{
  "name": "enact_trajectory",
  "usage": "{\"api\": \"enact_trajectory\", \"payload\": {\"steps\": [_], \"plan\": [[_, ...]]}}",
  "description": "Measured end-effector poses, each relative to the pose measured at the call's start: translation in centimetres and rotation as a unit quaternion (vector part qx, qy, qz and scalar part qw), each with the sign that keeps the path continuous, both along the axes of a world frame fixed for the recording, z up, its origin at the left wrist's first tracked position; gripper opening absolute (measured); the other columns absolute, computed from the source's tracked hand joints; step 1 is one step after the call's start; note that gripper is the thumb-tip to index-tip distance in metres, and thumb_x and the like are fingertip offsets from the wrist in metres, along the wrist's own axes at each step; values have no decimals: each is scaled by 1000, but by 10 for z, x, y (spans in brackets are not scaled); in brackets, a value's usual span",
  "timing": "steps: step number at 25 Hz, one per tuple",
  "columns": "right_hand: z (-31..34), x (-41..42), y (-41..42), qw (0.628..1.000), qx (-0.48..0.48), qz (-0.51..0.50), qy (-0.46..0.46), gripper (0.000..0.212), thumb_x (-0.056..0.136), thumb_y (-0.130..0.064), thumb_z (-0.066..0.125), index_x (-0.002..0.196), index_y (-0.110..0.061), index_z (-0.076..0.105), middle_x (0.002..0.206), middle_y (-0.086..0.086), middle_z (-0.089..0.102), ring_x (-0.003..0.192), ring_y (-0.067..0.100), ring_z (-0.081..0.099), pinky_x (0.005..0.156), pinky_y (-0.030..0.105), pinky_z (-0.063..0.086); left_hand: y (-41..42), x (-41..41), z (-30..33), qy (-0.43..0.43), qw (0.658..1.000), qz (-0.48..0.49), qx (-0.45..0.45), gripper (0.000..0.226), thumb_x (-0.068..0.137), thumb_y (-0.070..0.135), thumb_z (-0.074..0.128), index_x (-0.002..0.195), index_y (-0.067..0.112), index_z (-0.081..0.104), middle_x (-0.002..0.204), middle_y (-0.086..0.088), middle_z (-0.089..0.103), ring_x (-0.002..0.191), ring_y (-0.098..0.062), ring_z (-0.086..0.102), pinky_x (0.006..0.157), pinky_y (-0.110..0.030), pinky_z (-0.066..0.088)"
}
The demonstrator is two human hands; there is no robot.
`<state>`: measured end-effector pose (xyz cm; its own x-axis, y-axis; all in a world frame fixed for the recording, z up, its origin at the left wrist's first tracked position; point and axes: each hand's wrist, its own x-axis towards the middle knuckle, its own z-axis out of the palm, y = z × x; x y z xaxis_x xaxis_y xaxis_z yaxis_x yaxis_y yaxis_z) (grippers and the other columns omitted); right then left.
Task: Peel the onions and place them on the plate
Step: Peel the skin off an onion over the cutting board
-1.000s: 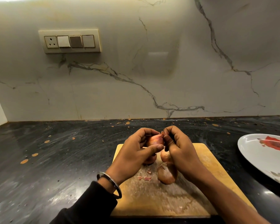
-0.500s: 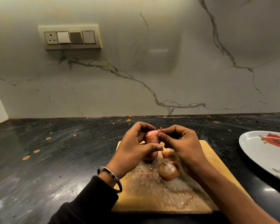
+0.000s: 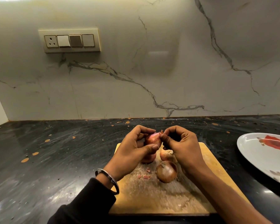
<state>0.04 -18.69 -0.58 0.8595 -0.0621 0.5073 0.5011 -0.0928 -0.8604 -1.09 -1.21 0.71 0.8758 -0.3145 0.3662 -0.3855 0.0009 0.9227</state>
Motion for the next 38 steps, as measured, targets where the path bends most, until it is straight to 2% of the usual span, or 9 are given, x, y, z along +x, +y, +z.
{"api": "enact_trajectory", "payload": {"steps": [3,8,14,17,20,25,30,35,38], "plan": [[3,-5,1,999,-36,-11,-8,13,89,-6,71,79,-14,67,67,-1,64,58,12,57,54,26,50,1,2,-3,-20,1000,14,19,41,82,0,73,117,13,55,113,-8,67,102,-29,69,83,-44,59],[2,-7,6,998,-23,-7,55,11,96,-10,63,85,-9,65,73,8,64,60,17,59,57,52,56,-1,4,-7,-96,991,68,61,61,70,9,86,119,30,56,114,12,64,107,-11,65,78,-29,60],[7,-9,5,999,-32,16,18,6,88,-11,74,87,-12,68,73,1,68,63,13,63,53,28,54,2,7,-7,-69,994,71,44,49,69,11,87,106,22,57,109,4,69,102,-13,69,80,-32,60],[6,-7,3,999,-41,0,8,9,91,-7,70,83,-11,67,70,2,66,58,12,60,52,29,52,2,4,-5,-44,998,17,44,46,75,11,81,111,21,54,110,-1,69,103,-13,69,82,-27,58],[6,-8,3,998,-58,-4,20,10,97,-9,62,88,-11,65,75,5,67,57,15,59,55,40,54,2,2,-3,-13,1000,-25,13,36,86,10,68,119,15,53,110,-4,70,107,-15,68,89,-35,58],[6,-10,6,997,-56,-6,58,14,101,-14,55,91,-9,63,78,12,63,58,16,57,55,57,54,-1,4,-4,-71,996,39,37,47,77,4,78,116,21,58,113,2,65,107,-9,66,83,-22,55],[5,-11,11,995,-74,-37,53,13,100,-14,57,90,-7,63,80,21,62,60,20,57,59,54,54,-4,4,-8,-154,975,116,106,53,68,16,89,114,25,64,111,12,64,104,-7,63,80,-24,57],[5,-11,11,997,-61,-32,38,13,98,-12,61,86,-15,59,83,16,62,63,22,60,56,46,55,0,1,-3,-68,994,47,66,50,74,9,83,114,26,58,112,4,66,101,-13,68,76,-31,61],[4,-8,7,996,-63,-63,10,14,97,-5,61,85,-13,58,80,15,61,66,21,58,58,44,53,-1,-2,2,-29,999,-22,41,46,86,5,70,127,20,54,122,-2,64,110,-14,66,88,-29,57]]}}
